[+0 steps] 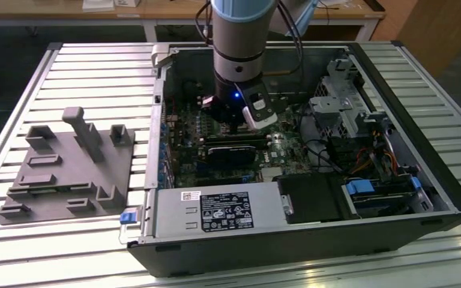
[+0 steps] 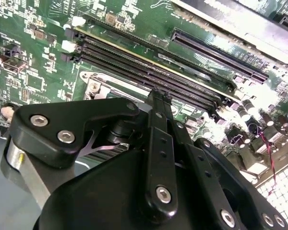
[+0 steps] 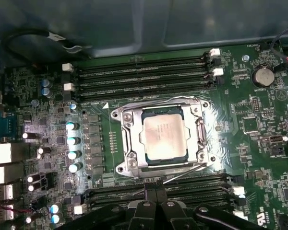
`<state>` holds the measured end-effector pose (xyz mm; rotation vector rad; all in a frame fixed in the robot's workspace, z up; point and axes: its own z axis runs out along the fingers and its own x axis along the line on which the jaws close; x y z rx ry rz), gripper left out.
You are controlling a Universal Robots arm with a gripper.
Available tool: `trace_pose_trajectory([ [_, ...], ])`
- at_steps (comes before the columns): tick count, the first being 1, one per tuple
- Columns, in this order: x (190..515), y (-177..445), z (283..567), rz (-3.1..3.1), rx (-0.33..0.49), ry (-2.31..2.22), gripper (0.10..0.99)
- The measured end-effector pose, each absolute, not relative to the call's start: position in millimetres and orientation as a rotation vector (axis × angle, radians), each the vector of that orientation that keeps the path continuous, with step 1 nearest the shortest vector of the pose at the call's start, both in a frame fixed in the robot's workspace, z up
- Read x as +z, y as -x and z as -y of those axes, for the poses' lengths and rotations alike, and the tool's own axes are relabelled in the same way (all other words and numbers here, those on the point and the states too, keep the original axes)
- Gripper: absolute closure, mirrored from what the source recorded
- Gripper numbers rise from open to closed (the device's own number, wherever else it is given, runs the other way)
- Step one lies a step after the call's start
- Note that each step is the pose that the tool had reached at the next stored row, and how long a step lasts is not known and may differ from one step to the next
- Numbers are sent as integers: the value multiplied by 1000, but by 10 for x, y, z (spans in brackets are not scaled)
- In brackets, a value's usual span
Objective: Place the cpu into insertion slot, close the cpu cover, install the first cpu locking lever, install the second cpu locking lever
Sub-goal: 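Install the second cpu locking lever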
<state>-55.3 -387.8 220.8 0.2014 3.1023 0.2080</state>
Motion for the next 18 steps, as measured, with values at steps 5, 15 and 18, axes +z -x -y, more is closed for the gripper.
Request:
trace_pose_trajectory([
  [5,2173,606,3913,-3102,254,-194,980],
  [15,2087,660,3961,-3100,336,-172,980],
  [18,2059,674,3964,-3099,352,-167,980],
])
